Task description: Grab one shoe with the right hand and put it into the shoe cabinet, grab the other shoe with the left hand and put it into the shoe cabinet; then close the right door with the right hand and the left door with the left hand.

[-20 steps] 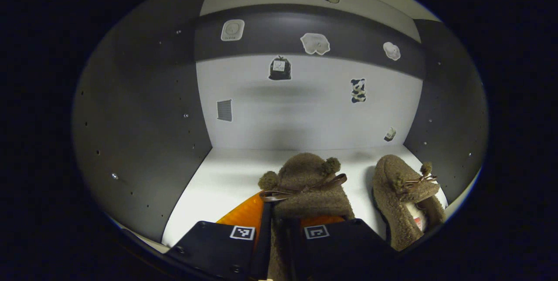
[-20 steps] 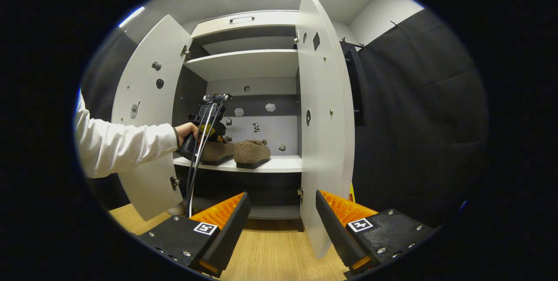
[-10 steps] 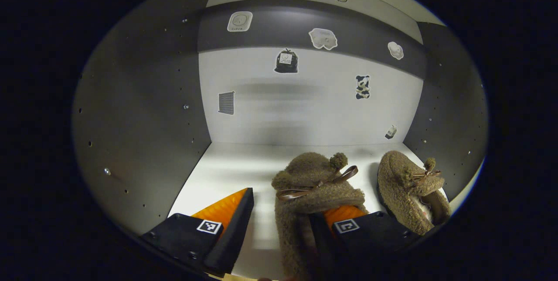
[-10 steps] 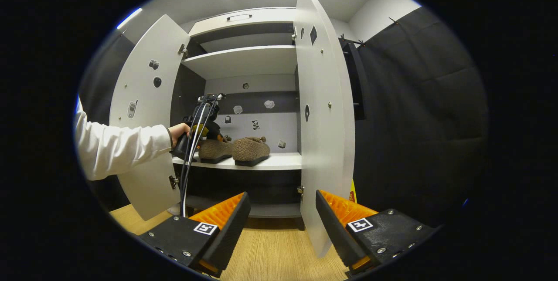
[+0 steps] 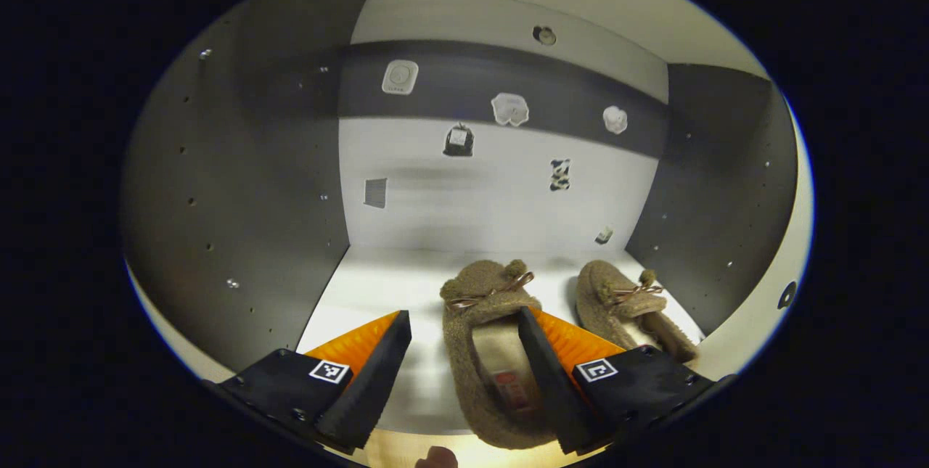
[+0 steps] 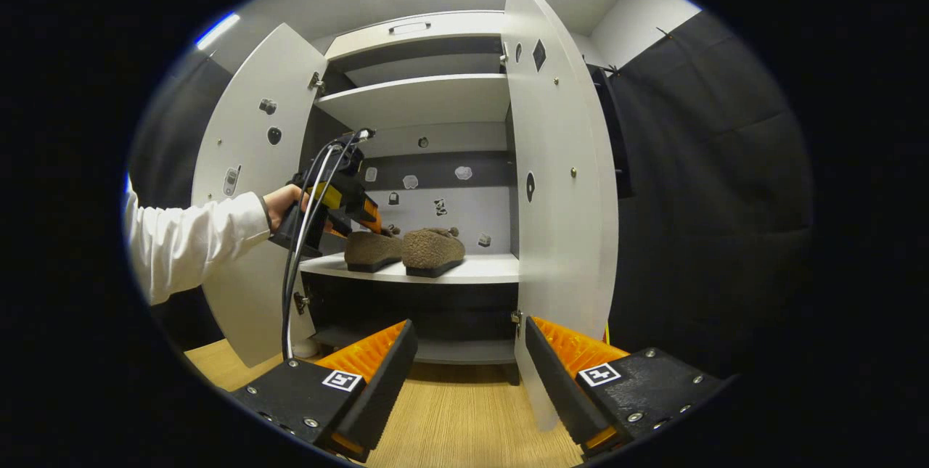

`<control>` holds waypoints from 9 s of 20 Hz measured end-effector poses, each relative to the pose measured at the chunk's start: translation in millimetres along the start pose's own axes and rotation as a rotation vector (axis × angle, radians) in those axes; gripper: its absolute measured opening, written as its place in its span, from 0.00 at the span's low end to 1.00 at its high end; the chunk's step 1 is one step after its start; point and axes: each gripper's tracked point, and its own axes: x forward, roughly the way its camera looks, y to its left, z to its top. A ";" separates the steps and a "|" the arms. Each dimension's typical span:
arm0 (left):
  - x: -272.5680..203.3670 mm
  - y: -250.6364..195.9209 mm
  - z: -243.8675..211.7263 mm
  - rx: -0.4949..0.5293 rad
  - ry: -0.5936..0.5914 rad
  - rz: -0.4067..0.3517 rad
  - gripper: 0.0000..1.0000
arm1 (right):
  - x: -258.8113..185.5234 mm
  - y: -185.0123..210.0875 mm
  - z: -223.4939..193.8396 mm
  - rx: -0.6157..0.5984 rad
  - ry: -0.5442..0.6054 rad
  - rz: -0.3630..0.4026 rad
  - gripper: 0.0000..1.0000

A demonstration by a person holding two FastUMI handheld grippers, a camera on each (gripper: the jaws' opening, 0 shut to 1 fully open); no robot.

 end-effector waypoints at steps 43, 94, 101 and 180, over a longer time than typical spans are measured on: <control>-306.2 -12.4 -129.8 0.033 -0.441 -0.003 0.97 | -37.2 -131.4 182.0 0.006 -0.206 -0.125 0.92; -301.7 44.5 -136.2 0.016 -0.419 -0.007 0.97 | 62.0 -20.4 180.9 -0.102 -0.189 0.027 0.91; -307.9 45.0 -135.1 0.026 -0.430 0.005 0.97 | 82.2 16.8 161.6 -0.074 -0.152 0.088 0.94; -340.7 164.5 1.8 0.033 -0.557 0.209 0.95 | 64.1 -10.3 132.1 -0.019 -0.118 -0.034 0.94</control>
